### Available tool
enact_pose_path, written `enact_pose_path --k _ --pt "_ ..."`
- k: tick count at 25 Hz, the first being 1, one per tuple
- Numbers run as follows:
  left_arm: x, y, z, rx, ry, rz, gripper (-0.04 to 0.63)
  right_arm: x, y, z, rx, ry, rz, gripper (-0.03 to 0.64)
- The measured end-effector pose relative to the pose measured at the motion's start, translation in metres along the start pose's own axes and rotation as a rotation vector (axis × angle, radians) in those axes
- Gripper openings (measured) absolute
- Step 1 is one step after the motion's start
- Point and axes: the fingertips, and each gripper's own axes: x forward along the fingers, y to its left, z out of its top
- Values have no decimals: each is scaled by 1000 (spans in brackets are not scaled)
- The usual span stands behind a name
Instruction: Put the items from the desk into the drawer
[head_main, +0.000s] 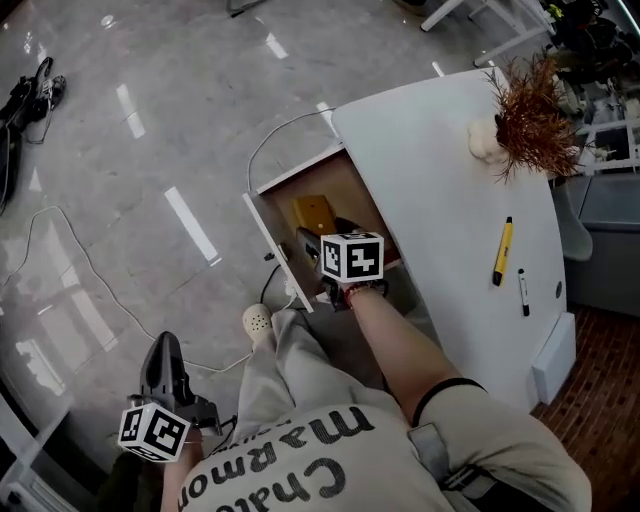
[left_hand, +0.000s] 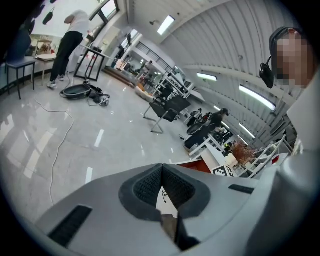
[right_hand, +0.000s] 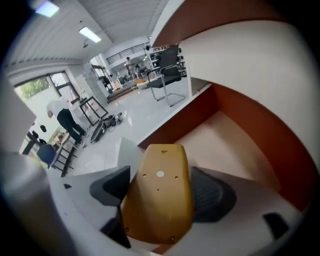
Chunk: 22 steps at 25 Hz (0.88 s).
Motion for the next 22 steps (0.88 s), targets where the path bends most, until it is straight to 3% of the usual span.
enact_pose_path --k 4,7,22 --pt "2 8 -6 -8 3 31 2 33 -9 -18 -170 88 -39 390" --pt "0 12 -9 -13 4 52 2 49 -14 -30 -238 138 -68 390" --pt "0 27 -21 -26 18 91 2 90 -41 -82 -372 301 -177 399"
